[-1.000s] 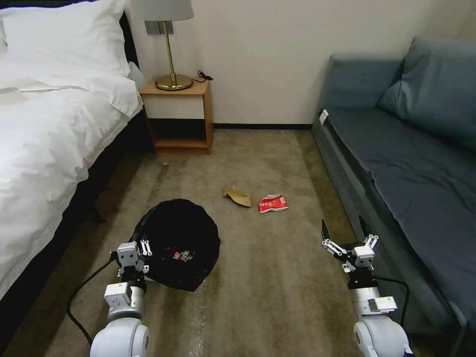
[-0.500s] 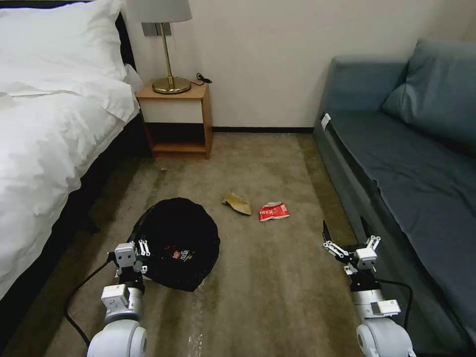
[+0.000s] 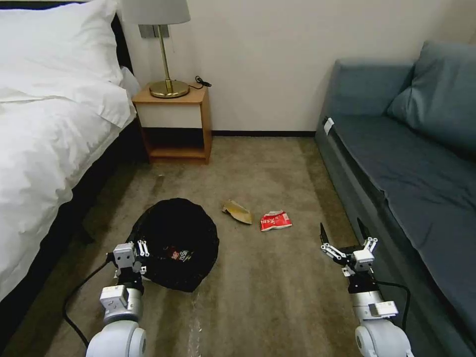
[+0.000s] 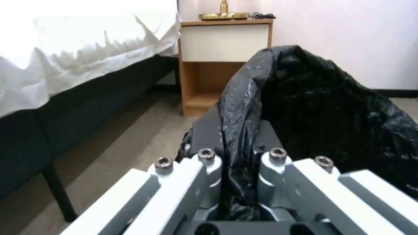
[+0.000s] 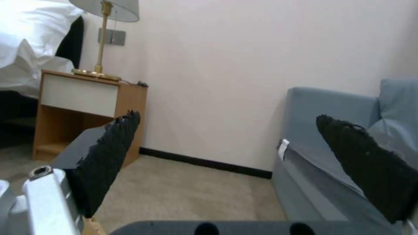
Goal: Pick up the trash bin, then pick up the garbage on the floor and place it into the trash bin.
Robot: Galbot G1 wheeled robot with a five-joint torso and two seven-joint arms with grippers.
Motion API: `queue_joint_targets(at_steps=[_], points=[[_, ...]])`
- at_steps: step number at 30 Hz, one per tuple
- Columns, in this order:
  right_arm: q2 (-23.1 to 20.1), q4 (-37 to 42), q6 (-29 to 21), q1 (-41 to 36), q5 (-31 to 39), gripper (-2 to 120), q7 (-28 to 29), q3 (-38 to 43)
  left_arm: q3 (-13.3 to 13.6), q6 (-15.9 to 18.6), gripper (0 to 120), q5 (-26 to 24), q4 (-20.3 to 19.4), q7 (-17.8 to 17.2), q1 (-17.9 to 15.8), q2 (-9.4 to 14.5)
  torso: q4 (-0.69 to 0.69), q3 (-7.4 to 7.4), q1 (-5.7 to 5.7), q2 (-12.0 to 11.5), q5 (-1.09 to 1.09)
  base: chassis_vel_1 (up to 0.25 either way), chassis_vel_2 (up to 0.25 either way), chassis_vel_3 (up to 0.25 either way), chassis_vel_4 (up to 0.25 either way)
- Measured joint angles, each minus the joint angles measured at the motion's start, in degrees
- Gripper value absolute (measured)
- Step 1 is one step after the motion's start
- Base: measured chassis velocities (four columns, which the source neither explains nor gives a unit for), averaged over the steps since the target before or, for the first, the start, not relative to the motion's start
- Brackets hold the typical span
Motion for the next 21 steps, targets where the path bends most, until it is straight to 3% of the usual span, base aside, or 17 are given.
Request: queue_joint_targets(at_steps=[21], points=[[0.05,-0.45,0.26,0.09,-0.14,100,-0.52,-0.10,-0.05,-0.41,5,-0.11,0.51,-0.01,-0.11,-0.12,0.00,0.00,0.00,0.00,-0.01,-0.103,0.102,0.096,-0.106]])
